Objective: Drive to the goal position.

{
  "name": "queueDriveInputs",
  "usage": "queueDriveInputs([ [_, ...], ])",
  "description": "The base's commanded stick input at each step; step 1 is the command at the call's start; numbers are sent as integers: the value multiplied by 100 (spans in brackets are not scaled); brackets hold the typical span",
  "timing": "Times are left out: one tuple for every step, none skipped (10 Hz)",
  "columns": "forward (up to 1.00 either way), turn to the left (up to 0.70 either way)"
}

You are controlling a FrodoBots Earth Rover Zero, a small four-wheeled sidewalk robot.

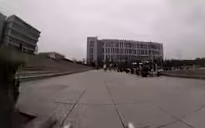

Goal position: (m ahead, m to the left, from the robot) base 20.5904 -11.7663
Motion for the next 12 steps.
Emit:
queueDriveInputs([
  [70,0],
  [70,0],
  [70,0],
  [70,0],
  [70,0],
  [70,0],
  [70,0],
  [70,0],
  [70,0],
  [70,0],
  [70,0],
  [70,0],
])
